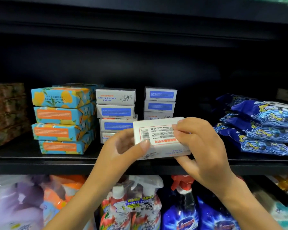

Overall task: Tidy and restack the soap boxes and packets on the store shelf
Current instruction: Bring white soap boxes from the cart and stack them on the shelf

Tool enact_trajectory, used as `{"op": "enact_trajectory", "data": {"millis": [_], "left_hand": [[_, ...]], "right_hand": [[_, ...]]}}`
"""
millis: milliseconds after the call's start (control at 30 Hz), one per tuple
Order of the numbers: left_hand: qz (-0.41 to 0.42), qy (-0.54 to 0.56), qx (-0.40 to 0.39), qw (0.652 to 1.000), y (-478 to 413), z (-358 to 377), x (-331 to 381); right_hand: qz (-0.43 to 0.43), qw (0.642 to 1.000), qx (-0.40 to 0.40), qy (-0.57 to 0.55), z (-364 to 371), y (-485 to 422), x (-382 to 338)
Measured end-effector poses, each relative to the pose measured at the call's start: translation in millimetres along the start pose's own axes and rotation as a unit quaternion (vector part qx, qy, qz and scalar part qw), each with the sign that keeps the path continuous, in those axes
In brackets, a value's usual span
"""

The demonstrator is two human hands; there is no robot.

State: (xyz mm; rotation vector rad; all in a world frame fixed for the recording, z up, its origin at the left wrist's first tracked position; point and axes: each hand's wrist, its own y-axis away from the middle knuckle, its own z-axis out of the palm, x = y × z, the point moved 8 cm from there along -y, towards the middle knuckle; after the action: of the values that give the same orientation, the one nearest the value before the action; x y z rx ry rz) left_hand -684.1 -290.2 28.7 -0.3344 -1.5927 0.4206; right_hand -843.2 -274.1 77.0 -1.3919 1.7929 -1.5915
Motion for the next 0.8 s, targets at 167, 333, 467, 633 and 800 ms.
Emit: {"op": "enact_trajectory", "data": {"millis": [167,333,467,633,800], "left_hand": [[-0.079,0.155,-0.05,0.983,-1,12,-7],[0.073,0.032,0.049,0.996,7,-4,16],[0.24,-0.196,0.056,0.949,23,1,43],[0.381,-0.339,0.049,0.859,37,6,48],[0.37,-0.363,0.08,0.851,42,-11,37]], "right_hand": [[-0.054,0.998,0.021,0.026,-3,2,-8],[0.049,0.994,-0.086,-0.038,4,2,15],[0.21,0.95,-0.133,-0.19,10,8,35],[0.247,0.902,-0.218,-0.279,27,14,29],[0.25,0.899,-0.205,-0.296,37,14,18]]}}
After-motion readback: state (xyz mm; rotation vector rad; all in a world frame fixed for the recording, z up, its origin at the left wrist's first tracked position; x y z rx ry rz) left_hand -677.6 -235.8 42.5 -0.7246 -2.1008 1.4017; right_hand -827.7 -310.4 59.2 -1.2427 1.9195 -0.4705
